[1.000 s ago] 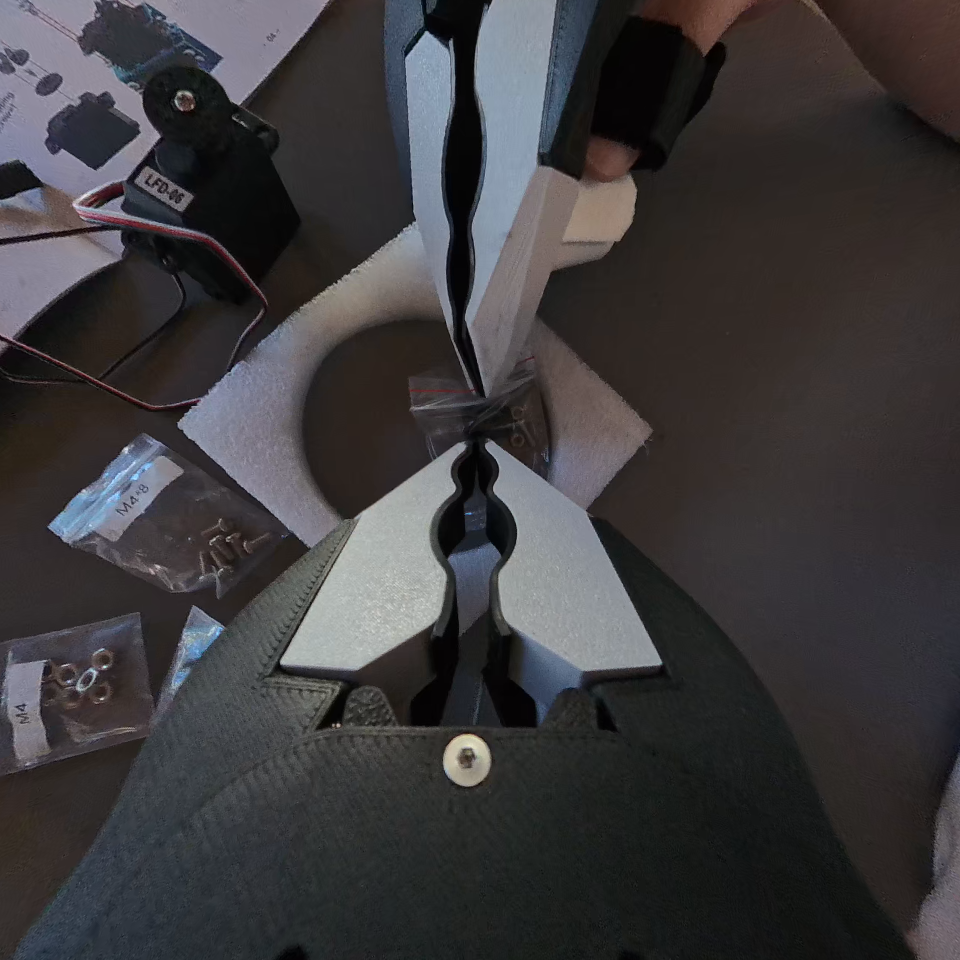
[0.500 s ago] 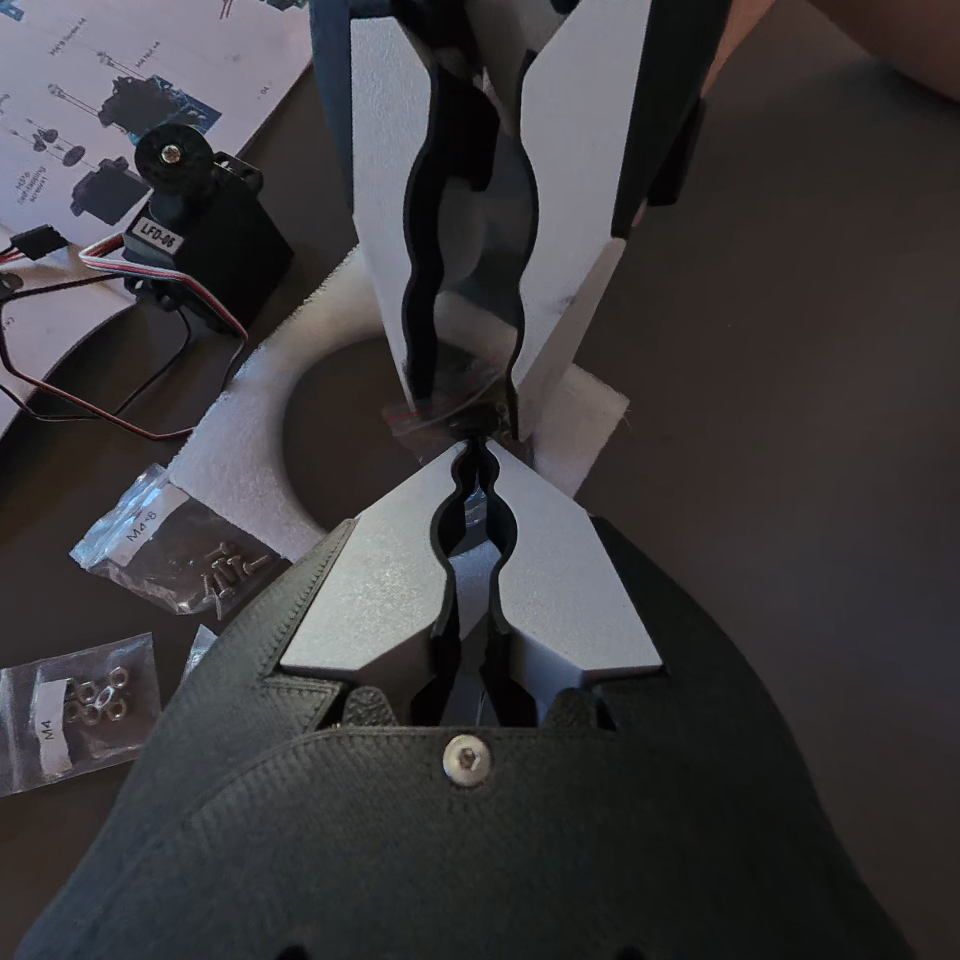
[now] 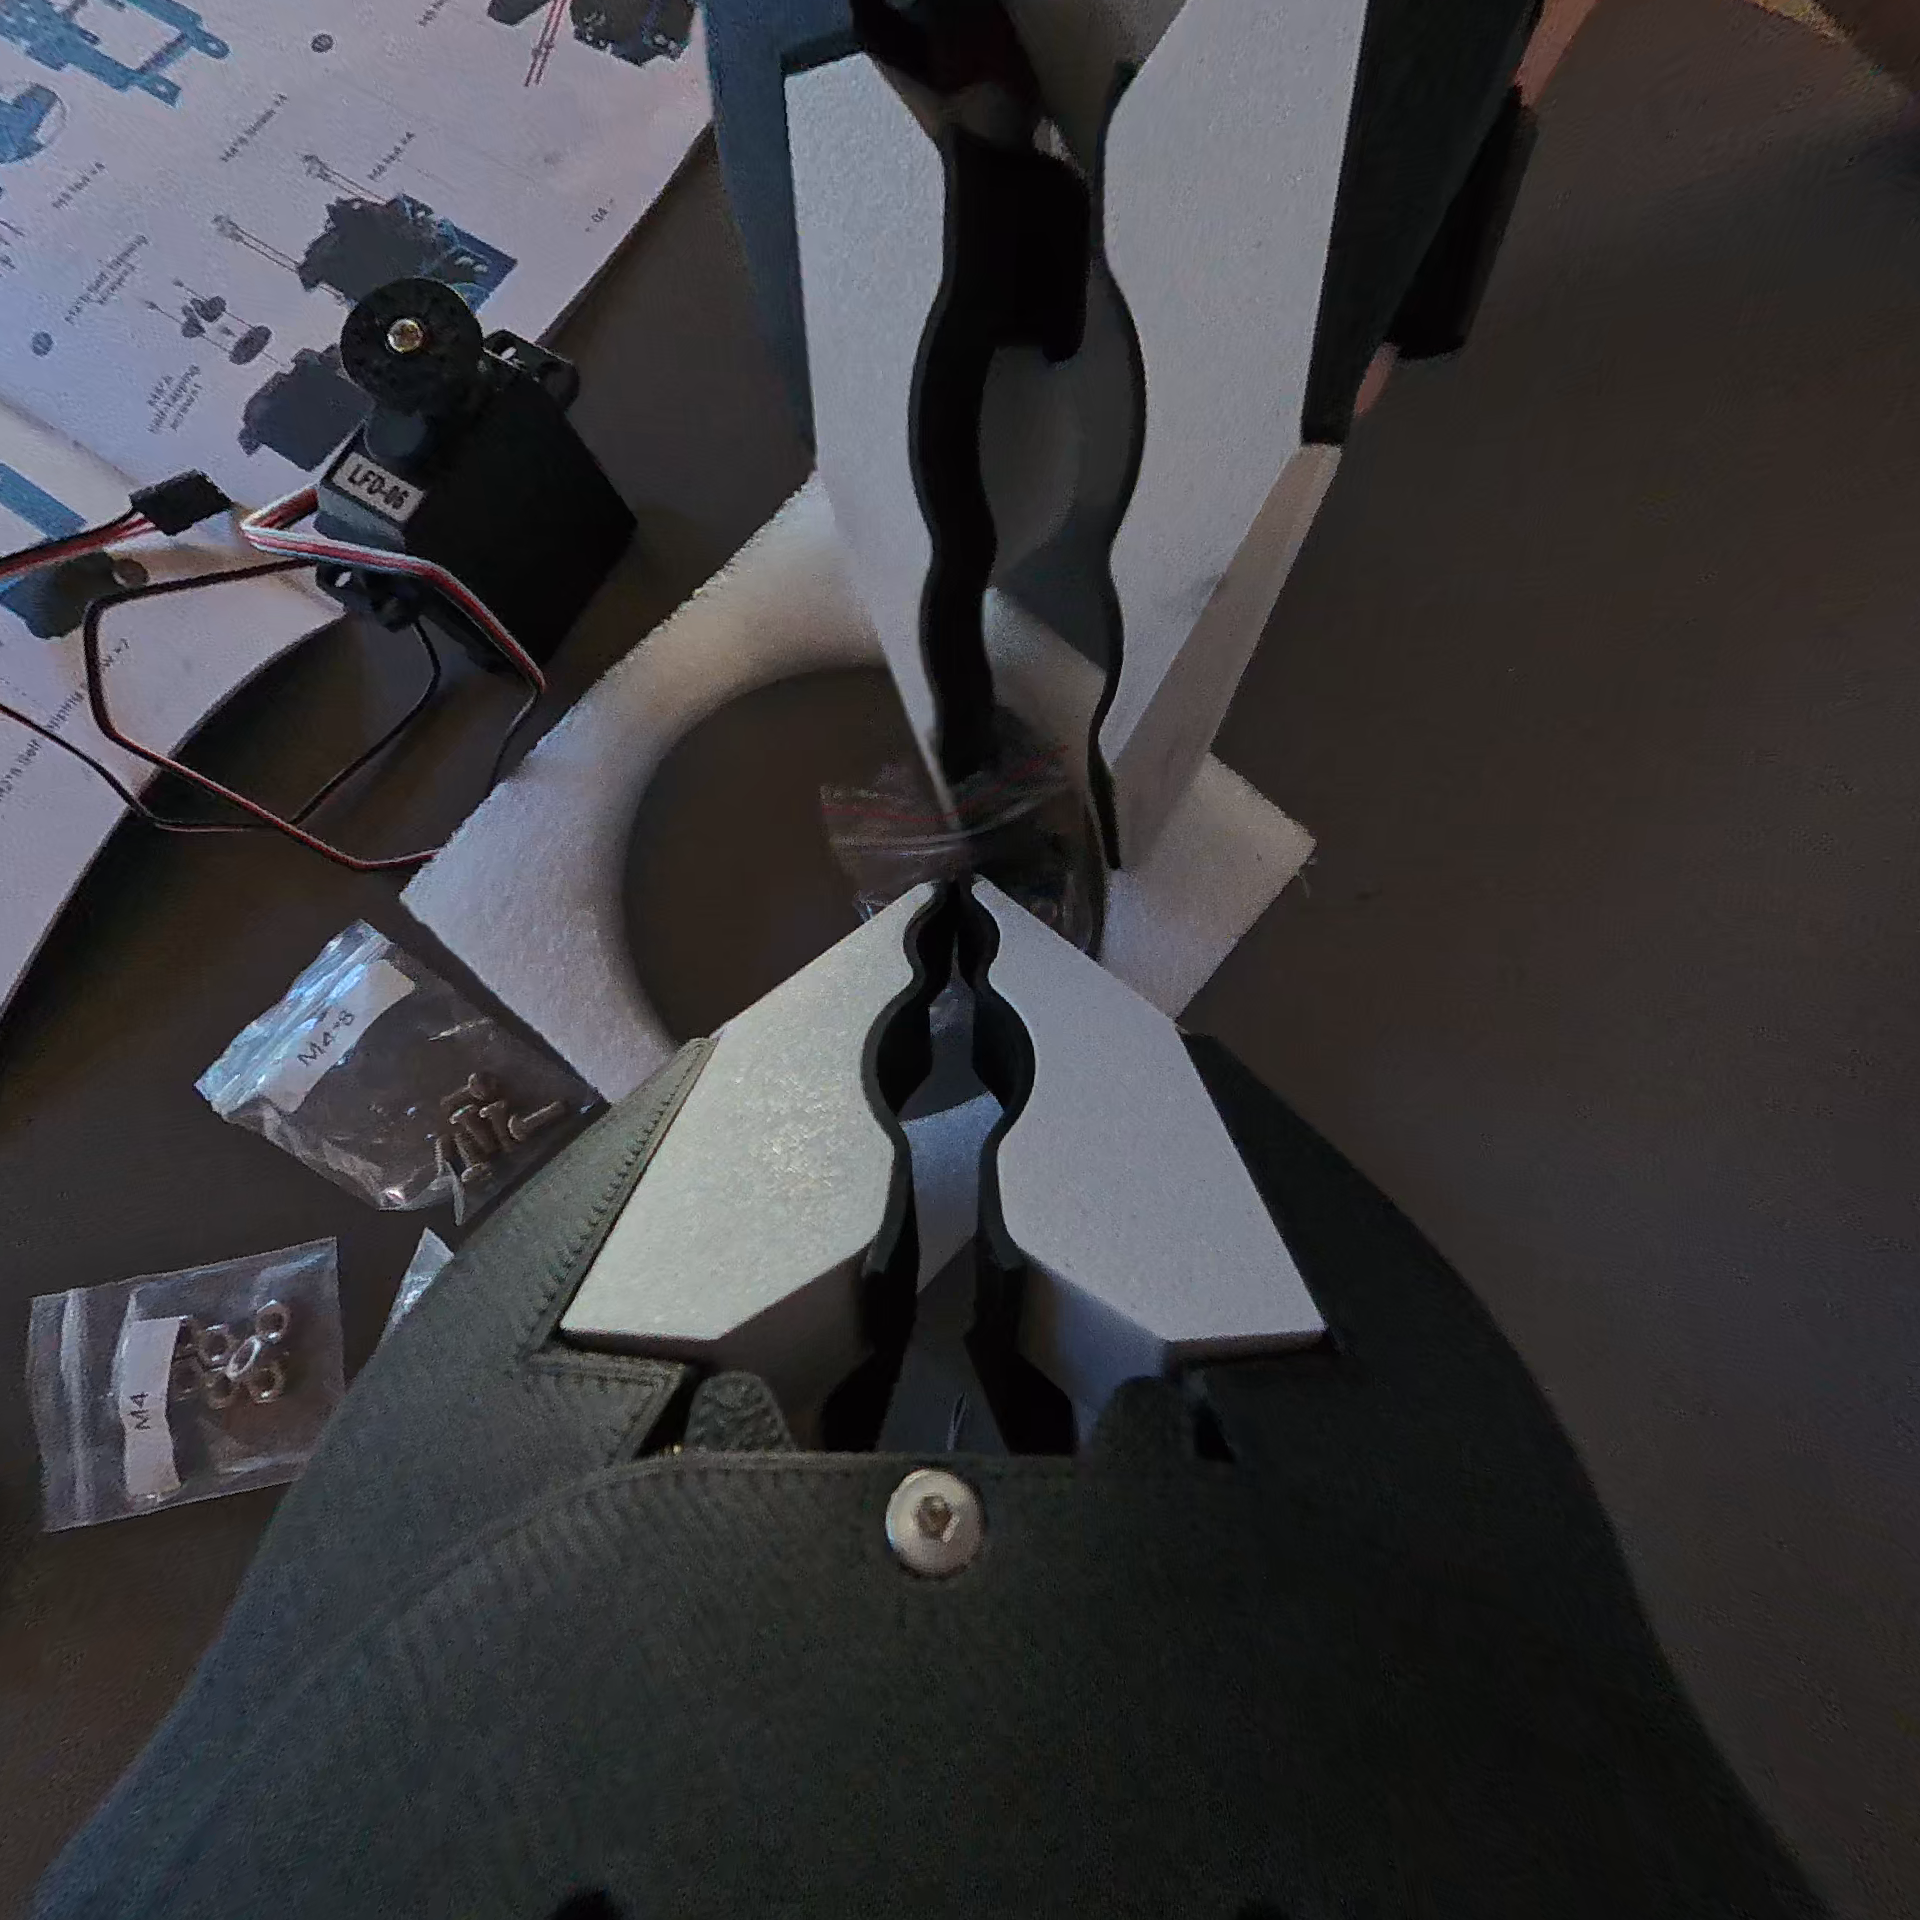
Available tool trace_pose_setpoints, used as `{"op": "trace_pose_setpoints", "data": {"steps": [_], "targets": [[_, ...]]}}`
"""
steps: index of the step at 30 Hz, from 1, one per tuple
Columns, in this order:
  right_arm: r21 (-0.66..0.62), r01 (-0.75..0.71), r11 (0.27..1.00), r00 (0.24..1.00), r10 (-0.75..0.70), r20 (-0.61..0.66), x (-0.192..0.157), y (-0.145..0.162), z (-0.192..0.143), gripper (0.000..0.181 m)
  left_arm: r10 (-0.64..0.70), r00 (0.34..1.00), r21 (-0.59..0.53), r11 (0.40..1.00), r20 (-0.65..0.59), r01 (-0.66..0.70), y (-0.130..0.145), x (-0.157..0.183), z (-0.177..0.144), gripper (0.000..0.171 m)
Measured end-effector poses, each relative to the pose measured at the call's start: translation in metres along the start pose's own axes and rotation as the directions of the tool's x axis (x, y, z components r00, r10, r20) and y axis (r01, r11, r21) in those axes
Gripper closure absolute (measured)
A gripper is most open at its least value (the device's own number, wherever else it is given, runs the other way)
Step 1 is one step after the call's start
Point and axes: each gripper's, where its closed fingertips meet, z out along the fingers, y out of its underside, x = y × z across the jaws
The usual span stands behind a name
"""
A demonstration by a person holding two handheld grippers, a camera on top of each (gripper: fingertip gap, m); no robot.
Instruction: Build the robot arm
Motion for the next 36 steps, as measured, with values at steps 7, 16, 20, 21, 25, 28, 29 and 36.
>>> {"op": "trace_pose_setpoints", "data": {"steps": [7,16,20,21,25,28,29,36], "targets": [[0.011,0.0,1.0,1.0,0.0,0.0,-0.002,0.002,-0.007,0.161,-0.017,1.0,-0.004,1.0,-0.026,0.017,0.0,0.001,0.0,0.171],[0.045,0.005,0.999,0.999,-0.003,-0.036,0.008,0.005,-0.005,0.159,0.038,0.991,-0.024,0.999,-0.125,-0.041,-0.001,0.013,0.0,0.164],[0.05,0.037,0.998,0.998,-0.034,-0.05,0.005,0.005,-0.004,0.152,0.063,0.996,-0.01,0.998,-0.067,-0.064,-0.005,0.011,0.004,0.171],[0.055,0.043,0.998,0.998,-0.04,-0.055,0.005,0.004,-0.004,0.152,0.067,0.996,-0.002,0.998,-0.052,-0.068,-0.005,0.011,0.004,0.171],[0.056,0.071,0.996,0.993,-0.065,-0.099,0.008,0.003,-0.003,0.153,0.074,0.997,0.008,0.997,-0.027,-0.074,-0.005,0.01,0.004,0.171],[0.044,0.073,0.996,0.995,-0.07,-0.075,0.007,0.003,-0.002,0.155,0.075,0.997,0.005,0.997,-0.032,-0.075,-0.005,0.01,0.004,0.171],[0.039,0.07,0.997,0.996,-0.067,-0.064,0.006,0.003,-0.003,0.157,0.074,0.997,0.006,0.997,-0.033,-0.074,-0.005,0.01,0.004,0.171],[0.092,0.02,0.996,0.999,-0.024,0.044,-0.008,-0.001,-0.014,0.164,0.08,0.997,0.011,0.997,-0.002,-0.08,-0.006,0.008,0.005,0.171]]}}
